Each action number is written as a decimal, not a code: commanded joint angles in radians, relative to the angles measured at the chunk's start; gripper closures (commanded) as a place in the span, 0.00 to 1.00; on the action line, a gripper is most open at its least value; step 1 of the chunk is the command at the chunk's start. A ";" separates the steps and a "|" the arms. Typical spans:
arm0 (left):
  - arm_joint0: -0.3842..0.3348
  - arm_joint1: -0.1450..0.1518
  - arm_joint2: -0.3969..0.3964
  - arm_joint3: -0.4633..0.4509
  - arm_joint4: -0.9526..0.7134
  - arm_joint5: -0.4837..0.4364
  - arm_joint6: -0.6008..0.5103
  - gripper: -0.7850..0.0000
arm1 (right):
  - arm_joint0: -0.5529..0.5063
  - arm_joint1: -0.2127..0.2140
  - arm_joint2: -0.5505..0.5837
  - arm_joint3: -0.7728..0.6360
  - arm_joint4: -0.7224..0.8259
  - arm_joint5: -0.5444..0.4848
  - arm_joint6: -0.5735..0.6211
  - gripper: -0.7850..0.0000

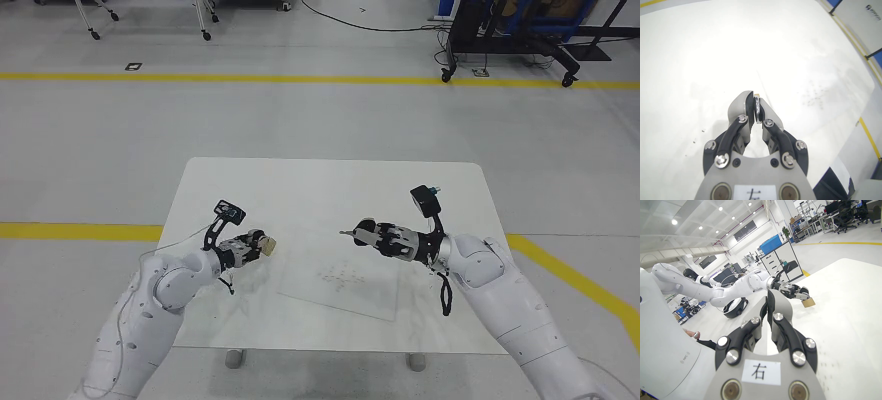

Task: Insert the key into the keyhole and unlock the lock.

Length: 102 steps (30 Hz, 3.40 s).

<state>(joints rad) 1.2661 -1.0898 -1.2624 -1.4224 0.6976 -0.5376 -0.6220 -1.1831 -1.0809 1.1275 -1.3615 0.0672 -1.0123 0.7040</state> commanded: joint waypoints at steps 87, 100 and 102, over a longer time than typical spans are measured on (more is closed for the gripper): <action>-0.439 -0.237 0.314 0.732 -1.822 0.167 -0.827 1.00 | 0.130 -0.194 -0.193 0.137 -0.867 0.000 -1.066 1.00; -0.407 -0.220 0.260 0.612 -1.633 0.126 -0.787 1.00 | 0.115 -0.196 -0.162 0.139 -0.911 0.000 -1.099 1.00; -0.394 -0.217 0.246 0.589 -1.623 0.127 -0.787 1.00 | 0.116 -0.196 -0.161 0.137 -0.908 0.000 -1.096 1.00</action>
<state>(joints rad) 0.8665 -1.3083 -1.0099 -0.8232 -0.9308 -0.4114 -1.4089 -1.0672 -1.2766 0.9662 -1.2232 -0.8423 -1.0123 -0.3933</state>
